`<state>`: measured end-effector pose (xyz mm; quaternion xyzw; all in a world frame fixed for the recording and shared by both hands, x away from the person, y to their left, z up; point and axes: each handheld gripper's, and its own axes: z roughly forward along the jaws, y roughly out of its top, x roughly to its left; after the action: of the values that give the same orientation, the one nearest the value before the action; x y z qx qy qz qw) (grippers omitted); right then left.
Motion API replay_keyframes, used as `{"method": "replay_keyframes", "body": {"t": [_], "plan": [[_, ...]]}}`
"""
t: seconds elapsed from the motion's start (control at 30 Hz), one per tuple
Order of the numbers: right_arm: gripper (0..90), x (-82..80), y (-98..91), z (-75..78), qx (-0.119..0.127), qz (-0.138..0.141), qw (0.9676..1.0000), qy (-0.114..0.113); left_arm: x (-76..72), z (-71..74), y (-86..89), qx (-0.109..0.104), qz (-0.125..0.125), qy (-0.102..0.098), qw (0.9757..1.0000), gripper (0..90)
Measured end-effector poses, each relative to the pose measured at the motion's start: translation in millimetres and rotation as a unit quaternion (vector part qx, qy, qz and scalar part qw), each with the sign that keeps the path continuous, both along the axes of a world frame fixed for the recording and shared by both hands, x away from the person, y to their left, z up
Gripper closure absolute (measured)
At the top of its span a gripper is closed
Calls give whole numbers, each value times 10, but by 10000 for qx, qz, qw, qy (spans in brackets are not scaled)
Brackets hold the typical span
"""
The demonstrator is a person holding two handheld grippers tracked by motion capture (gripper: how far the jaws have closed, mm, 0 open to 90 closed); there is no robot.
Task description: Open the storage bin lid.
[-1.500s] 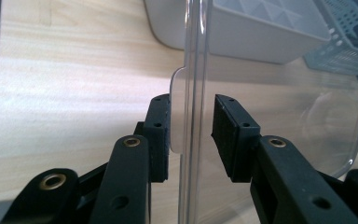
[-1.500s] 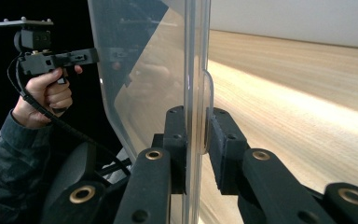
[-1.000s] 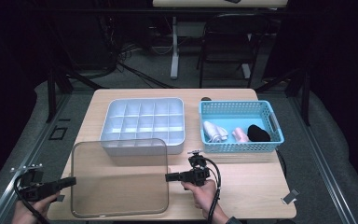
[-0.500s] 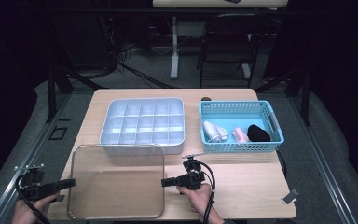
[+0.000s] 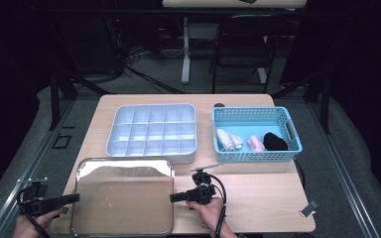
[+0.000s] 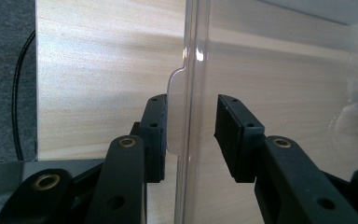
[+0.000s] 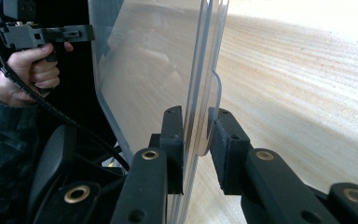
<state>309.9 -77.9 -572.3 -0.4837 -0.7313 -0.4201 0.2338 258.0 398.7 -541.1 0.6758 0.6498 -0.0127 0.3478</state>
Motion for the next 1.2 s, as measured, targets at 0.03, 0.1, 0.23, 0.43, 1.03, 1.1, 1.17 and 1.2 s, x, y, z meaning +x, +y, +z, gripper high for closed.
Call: {"method": "replay_keyframes", "body": {"t": [0.03, 0.1, 0.23, 0.43, 1.03, 1.1, 1.17, 1.2], "plan": [[756, -1, 4, -5, -8, -2, 10000, 1, 2, -3, -1, 4, 0, 5, 10000, 648], [754, 0, 1, -17, -22, 18, 10000, 27, 2, -7, 1, 21, -16, 3, 10000, 647], [743, -4, 19, -38, -113, 58, 9999, 56, -7, -29, -12, 50, 47, 112, 9999, 641], [727, -2, 54, -52, -208, 107, 9997, 44, -6, -81, 7, 51, 71, 178, 9998, 633], [619, 9, 205, -43, -1000, 312, 9938, -381, 68, -190, -76, 173, 252, 288, 9991, 585], [609, 19, 214, -29, -1100, 394, 9921, -462, 70, -184, -107, 292, 248, 310, 9988, 562], [591, 7, 244, -6, -1224, 409, 9901, -544, 72, -177, -134, 453, 254, 298, 9982, 529], [555, 3, 254, 6, -1304, 461, 9885, -612, 71, -166, -138, 520, 252, 308, 9979, 503]]}}
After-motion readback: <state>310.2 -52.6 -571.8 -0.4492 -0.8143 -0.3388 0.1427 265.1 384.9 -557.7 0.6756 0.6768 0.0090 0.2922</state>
